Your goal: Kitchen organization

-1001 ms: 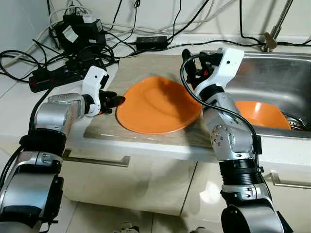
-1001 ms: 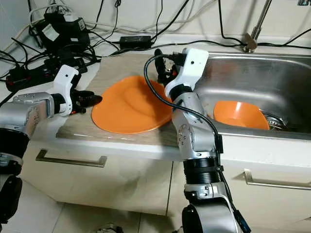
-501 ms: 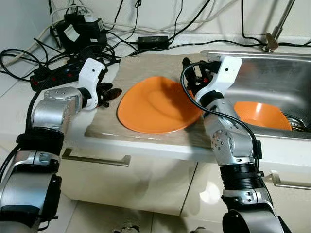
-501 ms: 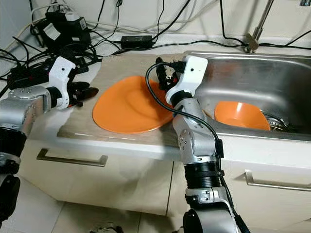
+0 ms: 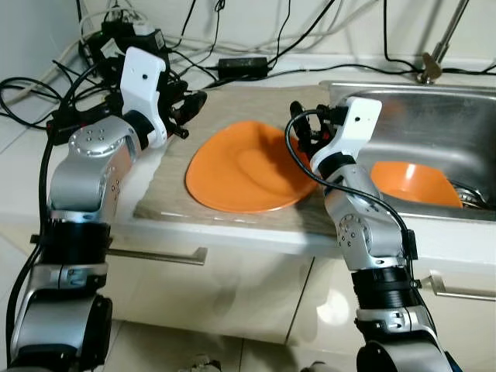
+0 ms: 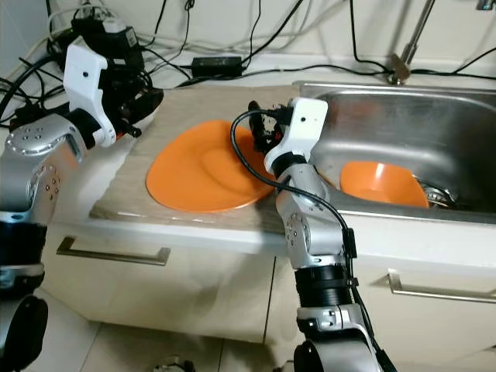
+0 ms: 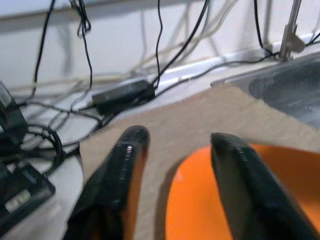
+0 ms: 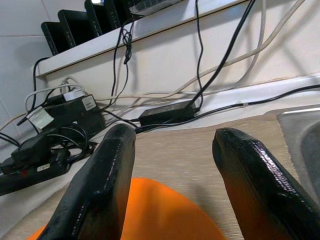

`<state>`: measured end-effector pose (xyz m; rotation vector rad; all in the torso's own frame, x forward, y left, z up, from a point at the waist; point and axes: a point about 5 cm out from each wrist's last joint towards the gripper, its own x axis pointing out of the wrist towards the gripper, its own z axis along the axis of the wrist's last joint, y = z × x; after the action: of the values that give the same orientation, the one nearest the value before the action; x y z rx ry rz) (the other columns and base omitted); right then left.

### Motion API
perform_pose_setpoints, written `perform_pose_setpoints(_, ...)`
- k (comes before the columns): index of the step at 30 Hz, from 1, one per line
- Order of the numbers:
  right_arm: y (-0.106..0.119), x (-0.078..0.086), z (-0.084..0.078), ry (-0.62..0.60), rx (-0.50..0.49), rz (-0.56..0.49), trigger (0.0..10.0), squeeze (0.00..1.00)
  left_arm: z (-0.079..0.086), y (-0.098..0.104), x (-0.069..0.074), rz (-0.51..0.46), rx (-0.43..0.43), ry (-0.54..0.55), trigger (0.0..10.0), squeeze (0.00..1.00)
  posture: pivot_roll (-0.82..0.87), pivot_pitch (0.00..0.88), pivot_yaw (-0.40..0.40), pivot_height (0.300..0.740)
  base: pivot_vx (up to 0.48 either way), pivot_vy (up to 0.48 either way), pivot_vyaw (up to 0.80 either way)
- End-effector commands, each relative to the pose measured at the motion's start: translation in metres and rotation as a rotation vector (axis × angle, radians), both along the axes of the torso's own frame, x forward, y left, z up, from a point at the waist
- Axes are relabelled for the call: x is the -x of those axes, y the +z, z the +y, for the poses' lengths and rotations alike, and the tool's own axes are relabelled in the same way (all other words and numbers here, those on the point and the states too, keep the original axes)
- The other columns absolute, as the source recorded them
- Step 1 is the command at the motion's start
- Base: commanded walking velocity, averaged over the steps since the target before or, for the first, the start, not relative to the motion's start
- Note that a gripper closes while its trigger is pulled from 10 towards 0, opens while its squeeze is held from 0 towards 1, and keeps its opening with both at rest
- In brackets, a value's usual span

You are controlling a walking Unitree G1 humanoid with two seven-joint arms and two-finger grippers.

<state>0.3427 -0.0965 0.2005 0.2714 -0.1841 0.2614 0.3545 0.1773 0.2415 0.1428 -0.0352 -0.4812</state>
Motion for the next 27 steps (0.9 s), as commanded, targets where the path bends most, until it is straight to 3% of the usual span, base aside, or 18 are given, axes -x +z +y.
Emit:
perform_pose_setpoints(1, -0.002, -0.001, 0.002, 0.008, 0.014, 0.002, 10.0, 0.0, 0.0, -0.003, 0.002, -0.004, 0.0, 0.014, 10.0, 1.0, 0.02, 0.013, 0.055, 0.715, 0.0, 0.0, 0.0)
perform_pose_setpoints(7, -0.008, -0.002, 0.007, 0.005, 0.046, 0.006, 10.0, 0.0, -0.01, -0.027, 0.007, 0.061, 0.042, 0.023, 10.0, 1.0, 0.01, 0.015, 0.055, 0.715, 0.0, 0.0, 0.0)
perform_pose_setpoints(17, -0.01, -0.001, 0.008, 0.008, 0.055, 0.006, 10.0, 0.0, -0.014, -0.03, 0.006, 0.068, 0.049, 0.01, 10.0, 1.0, 0.01, 0.016, 0.058, 0.715, 0.0, 0.0, 0.0)
perform_pose_setpoints(19, -0.011, -0.001, 0.008, 0.006, 0.057, 0.005, 10.0, 0.0, -0.016, -0.03, 0.006, 0.063, 0.056, 0.004, 10.0, 0.0, 0.01, 0.016, 0.058, 0.715, 0.0, 0.0, 0.0)
perform_pose_setpoints(20, -0.011, -0.001, 0.008, 0.006, 0.057, 0.005, 10.0, 0.0, -0.016, -0.03, 0.006, 0.063, 0.056, 0.004, 10.0, 0.0, 0.01, 0.016, 0.058, 0.715, 0.0, 0.0, 0.0)
perform_pose_setpoints(21, -0.011, -0.001, 0.009, 0.006, 0.058, 0.005, 10.0, 0.0, -0.015, -0.029, 0.006, 0.05, 0.071, 0.007, 0.0, 0.0, 0.01, 0.014, 0.055, 0.715, 0.0, 0.0, 0.0)
perform_pose_setpoints(27, -0.013, -0.002, 0.009, 0.006, 0.061, 0.011, 10.0, 0.0, -0.016, -0.033, 0.007, 0.051, 0.064, 0.01, 0.0, 0.0, 0.01, 0.01, 0.055, 0.715, 0.0, 0.0, 0.0)
